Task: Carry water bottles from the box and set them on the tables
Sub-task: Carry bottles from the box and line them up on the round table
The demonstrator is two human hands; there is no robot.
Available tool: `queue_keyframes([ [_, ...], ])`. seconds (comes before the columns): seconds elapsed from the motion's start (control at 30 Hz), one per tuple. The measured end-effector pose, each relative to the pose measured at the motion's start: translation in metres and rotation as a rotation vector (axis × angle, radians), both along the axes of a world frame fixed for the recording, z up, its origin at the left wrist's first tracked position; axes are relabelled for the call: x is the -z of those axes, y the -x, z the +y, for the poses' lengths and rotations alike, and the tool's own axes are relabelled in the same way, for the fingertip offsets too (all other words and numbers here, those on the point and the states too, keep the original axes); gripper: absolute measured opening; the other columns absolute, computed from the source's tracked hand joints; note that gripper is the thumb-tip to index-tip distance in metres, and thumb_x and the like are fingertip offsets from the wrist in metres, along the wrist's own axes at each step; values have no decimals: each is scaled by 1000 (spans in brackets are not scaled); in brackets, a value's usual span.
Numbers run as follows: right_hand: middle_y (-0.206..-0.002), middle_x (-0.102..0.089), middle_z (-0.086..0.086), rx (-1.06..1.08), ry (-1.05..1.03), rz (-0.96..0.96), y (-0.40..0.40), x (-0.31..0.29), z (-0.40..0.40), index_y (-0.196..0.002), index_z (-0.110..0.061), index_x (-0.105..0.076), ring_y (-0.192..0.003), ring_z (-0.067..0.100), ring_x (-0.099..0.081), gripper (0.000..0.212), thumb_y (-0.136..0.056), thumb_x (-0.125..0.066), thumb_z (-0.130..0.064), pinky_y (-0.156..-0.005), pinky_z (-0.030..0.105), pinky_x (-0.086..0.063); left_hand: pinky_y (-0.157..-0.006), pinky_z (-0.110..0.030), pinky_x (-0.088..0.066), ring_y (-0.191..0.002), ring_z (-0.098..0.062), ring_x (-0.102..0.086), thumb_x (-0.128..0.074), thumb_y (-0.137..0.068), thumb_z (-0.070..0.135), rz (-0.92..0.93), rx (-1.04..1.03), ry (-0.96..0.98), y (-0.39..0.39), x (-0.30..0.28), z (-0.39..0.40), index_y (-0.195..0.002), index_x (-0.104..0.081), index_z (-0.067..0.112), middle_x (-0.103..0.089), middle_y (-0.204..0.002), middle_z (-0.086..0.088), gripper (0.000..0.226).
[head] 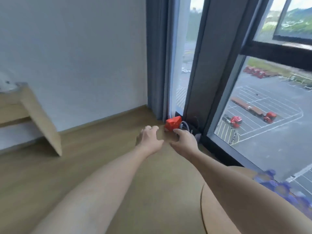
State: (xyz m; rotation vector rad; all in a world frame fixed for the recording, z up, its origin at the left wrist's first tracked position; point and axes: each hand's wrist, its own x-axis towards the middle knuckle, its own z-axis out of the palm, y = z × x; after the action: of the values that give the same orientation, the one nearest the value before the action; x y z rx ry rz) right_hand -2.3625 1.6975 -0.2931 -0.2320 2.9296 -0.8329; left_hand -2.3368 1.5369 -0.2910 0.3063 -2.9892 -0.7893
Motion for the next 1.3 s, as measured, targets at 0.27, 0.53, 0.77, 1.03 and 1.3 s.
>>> queue_keyframes([
  [0.27,-146,-54,6,-500,-93,17,-78,-1,-318,-150,-30,-48,-134,29,-49,70,-85,-73,-38,-108,36,-46,-103,-41,-48,-131,-29,-47,-68,-87,32,-48,-467,20,-142,2,-294,-144,-49,25,-46,-141,-5,61],
  [0.53,-148,-53,4,-1006,-172,0,-212,22,-558,-151,-30,-45,-136,29,-46,70,-86,-69,-39,-106,37,-46,-97,-43,-48,-128,-29,-45,-66,-91,38,-109,-889,46,-327,15,-479,-138,-52,24,-45,-142,-4,51],
  [0.77,-146,-53,3,-1332,-215,-81,-304,59,-727,-152,-29,-45,-136,27,-47,72,-84,-69,-36,-103,35,-48,-105,-45,-44,-136,-31,-41,-65,-94,38,-213,-1203,54,-450,27,-605,-143,-49,22,-45,-146,-9,54],
  [1.03,-142,-53,4,-1617,-215,-107,-389,56,-934,-152,-30,-43,-132,27,-50,71,-85,-66,-31,-98,38,-54,-106,-45,-44,-131,-34,-44,-63,-93,36,-299,-1521,-7,-525,22,-759,-140,-51,15,-49,-140,-11,53],
  [1.3,-144,-54,2,-1784,-243,-103,-488,48,-1080,-150,-33,-45,-133,27,-50,69,-84,-66,-32,-105,34,-47,-103,-49,-47,-132,-32,-44,-65,-91,37,-329,-1664,-45,-609,29,-863,-145,-48,22,-47,-141,-9,59],
])
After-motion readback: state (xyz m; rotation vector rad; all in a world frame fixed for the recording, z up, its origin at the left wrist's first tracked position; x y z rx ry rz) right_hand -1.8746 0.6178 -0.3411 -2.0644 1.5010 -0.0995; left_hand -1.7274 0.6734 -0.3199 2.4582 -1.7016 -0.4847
